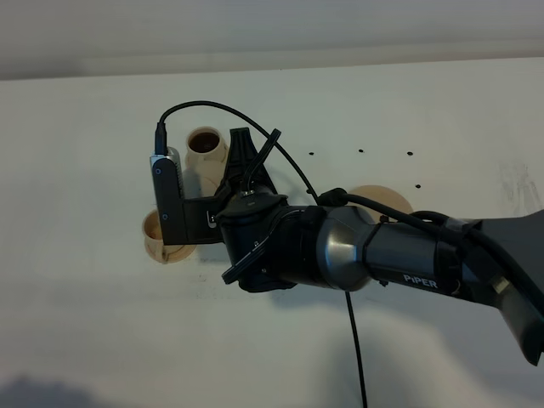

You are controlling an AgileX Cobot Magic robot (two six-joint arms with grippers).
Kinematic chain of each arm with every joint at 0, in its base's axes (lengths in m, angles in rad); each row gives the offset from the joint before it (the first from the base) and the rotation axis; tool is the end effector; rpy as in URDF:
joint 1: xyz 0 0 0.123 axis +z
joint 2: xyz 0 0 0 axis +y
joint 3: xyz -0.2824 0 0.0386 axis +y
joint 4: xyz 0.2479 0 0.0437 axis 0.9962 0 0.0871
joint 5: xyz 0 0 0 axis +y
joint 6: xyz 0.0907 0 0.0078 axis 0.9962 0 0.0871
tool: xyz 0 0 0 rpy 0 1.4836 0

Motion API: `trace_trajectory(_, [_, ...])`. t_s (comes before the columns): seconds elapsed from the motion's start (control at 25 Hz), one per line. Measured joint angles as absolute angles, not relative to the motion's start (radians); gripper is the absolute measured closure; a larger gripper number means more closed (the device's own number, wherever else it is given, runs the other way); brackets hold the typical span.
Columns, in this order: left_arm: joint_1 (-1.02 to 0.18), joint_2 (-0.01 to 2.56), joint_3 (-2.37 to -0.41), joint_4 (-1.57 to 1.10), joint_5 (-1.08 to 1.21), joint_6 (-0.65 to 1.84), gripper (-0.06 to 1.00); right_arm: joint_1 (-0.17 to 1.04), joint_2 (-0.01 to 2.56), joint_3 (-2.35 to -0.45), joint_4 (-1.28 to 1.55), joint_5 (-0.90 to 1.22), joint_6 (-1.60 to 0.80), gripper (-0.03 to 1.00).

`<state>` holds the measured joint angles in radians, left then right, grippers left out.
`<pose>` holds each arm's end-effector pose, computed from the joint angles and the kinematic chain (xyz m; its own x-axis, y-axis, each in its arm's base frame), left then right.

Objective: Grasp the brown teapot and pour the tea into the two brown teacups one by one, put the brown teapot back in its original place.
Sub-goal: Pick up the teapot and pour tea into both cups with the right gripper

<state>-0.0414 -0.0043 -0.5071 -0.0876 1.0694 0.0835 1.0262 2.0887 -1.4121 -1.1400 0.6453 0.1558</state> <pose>-0.0072 -0.0067 0.2787 -0.4469 0.0597 -0.8926 0.1282 0.9917 0.0022 0.2714 0.3519 0.1687 0.1666 -0.9841 -0.0609 -0.6526 -0.0637 -0.7550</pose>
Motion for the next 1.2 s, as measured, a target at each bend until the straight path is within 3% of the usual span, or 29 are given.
trace_trajectory(1.2, [-0.041, -0.004, -0.507, -0.088, 1.069, 0.084, 0.59, 1.041, 2.124, -1.412, -1.323, 0.693, 0.153, 0.88])
